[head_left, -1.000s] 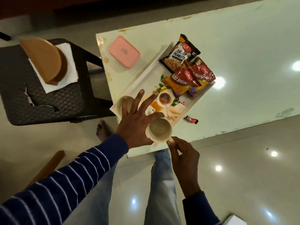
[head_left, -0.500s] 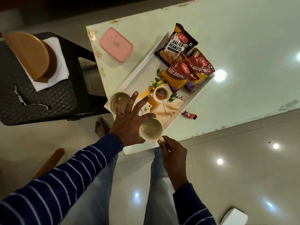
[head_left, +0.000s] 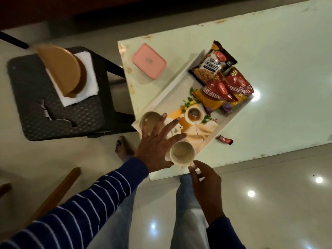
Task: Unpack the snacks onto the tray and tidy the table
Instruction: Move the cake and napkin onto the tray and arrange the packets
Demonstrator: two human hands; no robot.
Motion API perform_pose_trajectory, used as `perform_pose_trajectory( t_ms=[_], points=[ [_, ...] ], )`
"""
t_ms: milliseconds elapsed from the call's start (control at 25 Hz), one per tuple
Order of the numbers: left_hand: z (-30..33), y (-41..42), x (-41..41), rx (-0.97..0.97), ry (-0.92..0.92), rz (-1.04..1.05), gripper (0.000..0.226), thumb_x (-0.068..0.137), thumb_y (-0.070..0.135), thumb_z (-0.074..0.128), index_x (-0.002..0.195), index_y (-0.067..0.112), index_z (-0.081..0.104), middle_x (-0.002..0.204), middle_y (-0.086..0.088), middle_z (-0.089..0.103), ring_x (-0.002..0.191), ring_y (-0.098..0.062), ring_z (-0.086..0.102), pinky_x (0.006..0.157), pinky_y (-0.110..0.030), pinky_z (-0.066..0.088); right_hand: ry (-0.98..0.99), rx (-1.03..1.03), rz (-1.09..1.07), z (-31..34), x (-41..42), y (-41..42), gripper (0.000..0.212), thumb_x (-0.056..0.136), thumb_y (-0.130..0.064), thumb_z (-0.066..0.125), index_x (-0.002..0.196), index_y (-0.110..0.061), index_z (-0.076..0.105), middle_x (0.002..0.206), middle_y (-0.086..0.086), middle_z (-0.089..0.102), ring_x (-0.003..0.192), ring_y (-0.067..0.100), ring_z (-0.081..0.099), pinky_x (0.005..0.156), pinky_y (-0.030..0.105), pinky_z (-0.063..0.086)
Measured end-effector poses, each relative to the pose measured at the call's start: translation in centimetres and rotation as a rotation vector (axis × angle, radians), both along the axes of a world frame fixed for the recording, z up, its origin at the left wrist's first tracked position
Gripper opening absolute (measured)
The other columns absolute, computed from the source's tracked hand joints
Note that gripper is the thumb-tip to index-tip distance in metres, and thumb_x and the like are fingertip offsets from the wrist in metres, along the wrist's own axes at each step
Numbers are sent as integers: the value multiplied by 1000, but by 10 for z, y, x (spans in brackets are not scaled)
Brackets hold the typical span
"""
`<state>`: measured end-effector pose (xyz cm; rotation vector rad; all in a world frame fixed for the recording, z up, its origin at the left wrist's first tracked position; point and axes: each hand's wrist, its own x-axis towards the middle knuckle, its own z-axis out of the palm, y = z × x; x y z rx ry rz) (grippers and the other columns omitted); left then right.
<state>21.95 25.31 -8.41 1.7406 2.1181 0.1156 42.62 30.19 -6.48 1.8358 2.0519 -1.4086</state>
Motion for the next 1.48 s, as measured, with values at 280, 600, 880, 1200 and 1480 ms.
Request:
perform_pose_trajectory(
  t_ms=[280, 600, 880, 1200, 1480],
  points=[
    [45, -35, -96, 298, -77, 373, 92, 65, 77, 62, 141, 28, 45, 153, -4, 34, 142, -29, 30, 110, -55, 26, -42, 272, 175, 38, -54, 25, 40, 85, -25, 74, 124, -17, 65, 116, 3, 70, 66, 1, 60, 64, 6, 43],
    [40, -76, -285, 290, -240, 1027, 68, 87, 53, 61, 142, 16, 44, 145, -9, 49, 125, -13, 50, 91, 0, 32, 298, 144, 225, 40, -248, 6, 24, 93, -27, 64, 115, -18, 70, 99, -6, 72, 74, 2, 63, 75, 12, 52],
    [3, -78, -344, 92, -428, 1006, 72, 91, 33, 68, 152, 21, 31, 151, -9, 42, 133, -21, 49, 97, -17, 48, 250, -220, 136, 1, -384, -38, 39, 94, -33, 64, 128, -14, 63, 115, -1, 69, 90, 2, 61, 75, 10, 42],
    [-6, -93, -365, 122, -581, 993, 95, 81, 31, 79, 156, 21, 21, 156, -7, 35, 136, -20, 45, 102, -32, 49, 288, -297, 8, -21, -426, -51, 21, 92, -27, 67, 104, -10, 71, 101, 3, 71, 89, 6, 63, 73, 14, 49],
    [25, -144, -386, 306, -355, 756, 81, 67, 70, 74, 135, 40, 42, 143, 2, 40, 126, -19, 52, 98, -37, 51, 354, -232, 99, 11, -419, -58, 16, 86, -33, 73, 98, -22, 70, 108, -13, 47, 111, 12, 49, 93, 27, 48]
  ],
)
